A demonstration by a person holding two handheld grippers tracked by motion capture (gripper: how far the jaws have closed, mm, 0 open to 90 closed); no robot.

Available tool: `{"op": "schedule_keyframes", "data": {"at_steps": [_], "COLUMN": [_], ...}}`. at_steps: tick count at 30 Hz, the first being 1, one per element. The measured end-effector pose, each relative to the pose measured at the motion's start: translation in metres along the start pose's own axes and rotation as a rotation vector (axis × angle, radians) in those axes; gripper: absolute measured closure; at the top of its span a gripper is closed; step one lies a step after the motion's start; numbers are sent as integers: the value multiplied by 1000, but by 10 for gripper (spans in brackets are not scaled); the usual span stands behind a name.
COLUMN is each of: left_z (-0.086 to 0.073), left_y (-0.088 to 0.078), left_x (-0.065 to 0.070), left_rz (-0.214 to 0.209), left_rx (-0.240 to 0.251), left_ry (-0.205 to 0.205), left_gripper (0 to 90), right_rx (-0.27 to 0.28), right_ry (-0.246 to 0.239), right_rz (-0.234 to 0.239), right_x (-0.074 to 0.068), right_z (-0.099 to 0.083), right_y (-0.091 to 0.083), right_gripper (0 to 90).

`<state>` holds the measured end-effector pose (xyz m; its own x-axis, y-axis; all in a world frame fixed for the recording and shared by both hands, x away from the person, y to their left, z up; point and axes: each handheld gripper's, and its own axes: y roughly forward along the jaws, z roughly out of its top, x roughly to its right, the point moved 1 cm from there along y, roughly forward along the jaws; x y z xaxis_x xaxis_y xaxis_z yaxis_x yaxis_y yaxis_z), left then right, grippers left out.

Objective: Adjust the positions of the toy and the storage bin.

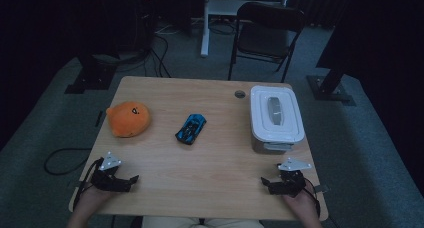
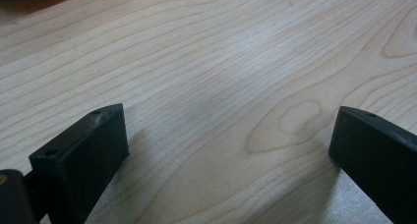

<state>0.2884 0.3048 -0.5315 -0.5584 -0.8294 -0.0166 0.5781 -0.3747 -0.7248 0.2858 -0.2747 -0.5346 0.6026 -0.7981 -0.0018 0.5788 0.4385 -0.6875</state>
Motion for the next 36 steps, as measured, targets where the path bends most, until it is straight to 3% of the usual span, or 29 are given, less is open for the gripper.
{"op": "schedule_keyframes", "data": {"at_steps": [9,16,18,19,21,24,33,36], "left_z": [2,11,18,21,25,39,64,75], "left_y": [0,7,11,12,13,22,43,52], "left_x": [6,14,19,21,22,29,35,37], "left_rz": [24,11,-3,-30,-39,-36,-81,-116], "left_rx": [-19,-29,-19,-6,-2,-19,-27,-28], "left_ry": [-27,-15,0,-10,-9,25,39,35], "left_gripper": [22,22,22,22,22,22,22,22], "right_rx": [-1,-1,-1,-1,-1,-1,-1,-3], "right_ry": [0,0,1,1,0,0,1,0], "right_rz": [0,0,0,0,0,0,0,0], "right_x": [0,0,0,0,0,0,0,0], "right_z": [0,0,0,0,0,0,0,0], "right_y": [0,0,0,0,0,0,0,0], "right_gripper": [125,125,125,125,125,125,125,126]}}
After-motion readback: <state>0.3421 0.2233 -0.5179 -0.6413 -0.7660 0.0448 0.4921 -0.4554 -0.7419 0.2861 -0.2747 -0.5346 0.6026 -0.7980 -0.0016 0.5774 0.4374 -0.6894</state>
